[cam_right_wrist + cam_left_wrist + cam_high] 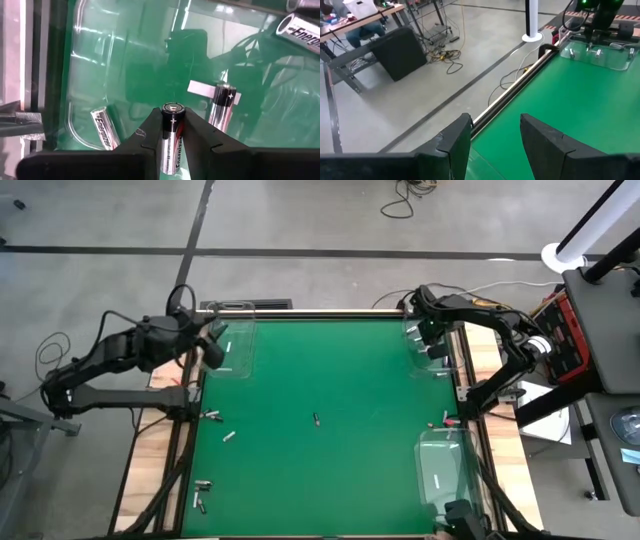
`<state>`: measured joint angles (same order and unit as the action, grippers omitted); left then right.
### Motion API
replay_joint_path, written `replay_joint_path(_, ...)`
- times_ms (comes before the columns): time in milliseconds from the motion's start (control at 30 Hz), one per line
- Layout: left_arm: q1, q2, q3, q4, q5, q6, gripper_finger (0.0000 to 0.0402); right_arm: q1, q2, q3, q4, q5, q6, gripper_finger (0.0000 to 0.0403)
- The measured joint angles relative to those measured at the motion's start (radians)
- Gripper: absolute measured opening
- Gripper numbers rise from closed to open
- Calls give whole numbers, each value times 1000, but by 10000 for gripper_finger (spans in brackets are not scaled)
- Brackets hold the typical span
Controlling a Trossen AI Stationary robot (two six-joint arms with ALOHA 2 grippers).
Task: Sort batteries
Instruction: Put the silver battery into the top right transparent bin
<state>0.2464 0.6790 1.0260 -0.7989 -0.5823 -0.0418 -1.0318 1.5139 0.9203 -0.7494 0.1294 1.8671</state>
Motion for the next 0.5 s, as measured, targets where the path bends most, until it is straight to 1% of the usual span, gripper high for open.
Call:
replay_joint_path(267,1,5,2,3,0,-1,153,-3,0,0,-1,-17,-6,61)
replay_joint_path(433,1,1,2,-3,1,-8,153,-3,-1,0,-11,-24,-18,59)
replay_joint_path(500,1,-1,2,-3,2,-8,153,2,-1,5,-49,-24,-6,56)
